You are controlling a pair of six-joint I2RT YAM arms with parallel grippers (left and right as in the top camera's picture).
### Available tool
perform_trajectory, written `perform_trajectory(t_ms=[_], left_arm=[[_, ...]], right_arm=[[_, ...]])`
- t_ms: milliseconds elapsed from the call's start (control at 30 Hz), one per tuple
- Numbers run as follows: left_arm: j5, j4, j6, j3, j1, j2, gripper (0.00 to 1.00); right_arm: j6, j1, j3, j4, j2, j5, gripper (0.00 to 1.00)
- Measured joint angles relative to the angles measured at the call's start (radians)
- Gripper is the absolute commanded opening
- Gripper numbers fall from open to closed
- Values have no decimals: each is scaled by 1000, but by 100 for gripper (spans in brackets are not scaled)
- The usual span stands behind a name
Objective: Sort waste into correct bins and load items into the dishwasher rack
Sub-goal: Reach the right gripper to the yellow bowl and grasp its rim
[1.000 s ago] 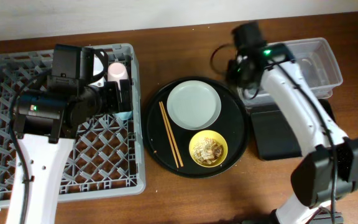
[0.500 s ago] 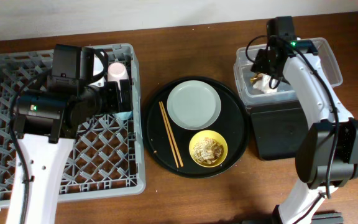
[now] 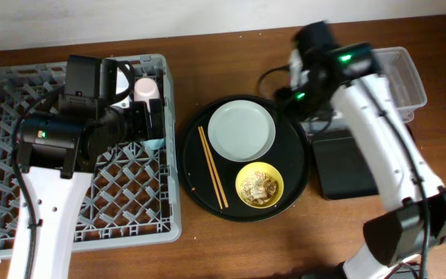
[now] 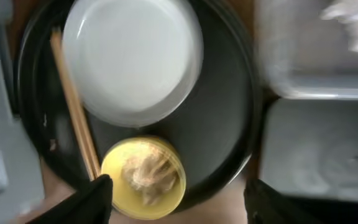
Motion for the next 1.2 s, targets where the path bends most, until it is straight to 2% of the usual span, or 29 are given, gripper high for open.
perform_trajectory(t_ms=[33, 67, 100, 333, 500, 700, 833, 1033, 1200], left_arm=[[0, 0, 0, 0, 0, 0, 99], [0, 0, 0, 0, 0, 0, 99], [0, 0, 0, 0, 0, 0, 99], [0, 0, 0, 0, 0, 0, 99], [0, 0, 0, 0, 0, 0, 99], [0, 0, 0, 0, 0, 0, 99], [0, 0, 0, 0, 0, 0, 99], [0, 0, 0, 0, 0, 0, 99], [0, 0, 0, 0, 0, 0, 99]], right_arm=[[-5, 51, -37, 12, 0, -6, 50], [-6, 100, -77, 34, 0, -11, 43], [-6, 145, -120, 56, 0, -15, 41], [14, 408, -389, 307, 4, -21, 41], [42, 544, -515, 500, 6, -21, 42], [46, 570, -521, 544, 6, 0, 41], [59, 570, -521, 543, 6, 60, 37], [177, 570, -521, 460, 6, 193, 37], [221, 570, -521, 404, 6, 220, 37]])
